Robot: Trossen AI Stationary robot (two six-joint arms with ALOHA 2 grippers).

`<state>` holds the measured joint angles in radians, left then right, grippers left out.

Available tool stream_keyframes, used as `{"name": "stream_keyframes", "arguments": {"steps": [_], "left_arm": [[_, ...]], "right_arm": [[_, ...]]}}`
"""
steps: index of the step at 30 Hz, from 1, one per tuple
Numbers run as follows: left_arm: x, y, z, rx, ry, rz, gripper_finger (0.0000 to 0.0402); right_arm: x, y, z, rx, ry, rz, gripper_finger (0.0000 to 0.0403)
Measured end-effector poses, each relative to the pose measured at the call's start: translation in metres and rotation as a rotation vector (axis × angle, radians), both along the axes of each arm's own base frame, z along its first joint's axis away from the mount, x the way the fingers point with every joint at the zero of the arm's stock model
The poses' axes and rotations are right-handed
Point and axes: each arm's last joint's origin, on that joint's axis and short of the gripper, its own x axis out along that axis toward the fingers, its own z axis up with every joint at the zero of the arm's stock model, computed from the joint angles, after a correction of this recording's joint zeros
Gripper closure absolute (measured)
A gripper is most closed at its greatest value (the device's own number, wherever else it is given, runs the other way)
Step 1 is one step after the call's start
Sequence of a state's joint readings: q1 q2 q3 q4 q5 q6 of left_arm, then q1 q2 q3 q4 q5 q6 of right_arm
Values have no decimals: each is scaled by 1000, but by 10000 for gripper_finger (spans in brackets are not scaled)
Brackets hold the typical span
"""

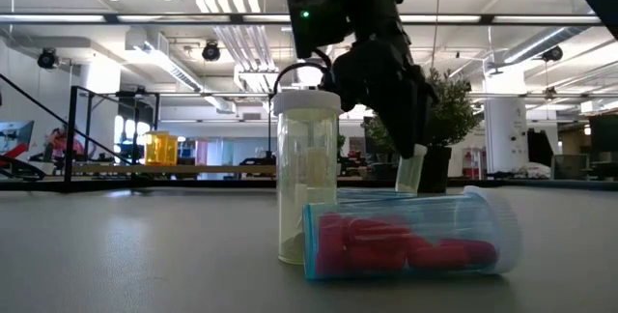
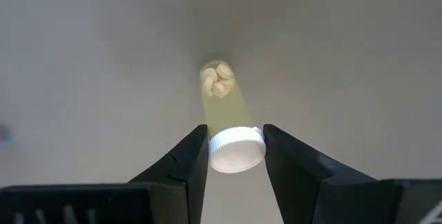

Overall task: Pick and place medicine bottles onto shelf by color
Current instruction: Move the top small yellow pill bottle to the center of the table

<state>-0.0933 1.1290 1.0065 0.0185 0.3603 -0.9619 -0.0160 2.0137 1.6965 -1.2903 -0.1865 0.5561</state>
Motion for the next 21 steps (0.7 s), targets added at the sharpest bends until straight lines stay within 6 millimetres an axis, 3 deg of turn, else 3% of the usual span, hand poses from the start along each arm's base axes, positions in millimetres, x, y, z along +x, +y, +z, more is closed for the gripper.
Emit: {"name": "stream_keyframes", "arguments": {"steps": [13, 21], "left_arm": [[0, 0, 0, -1, 0, -7, 118], [0, 0, 0, 0, 0, -8, 118]], "right_arm": [[40, -10, 9, -57, -61, 76, 280], [46, -13, 19, -107, -93, 88, 280]]}}
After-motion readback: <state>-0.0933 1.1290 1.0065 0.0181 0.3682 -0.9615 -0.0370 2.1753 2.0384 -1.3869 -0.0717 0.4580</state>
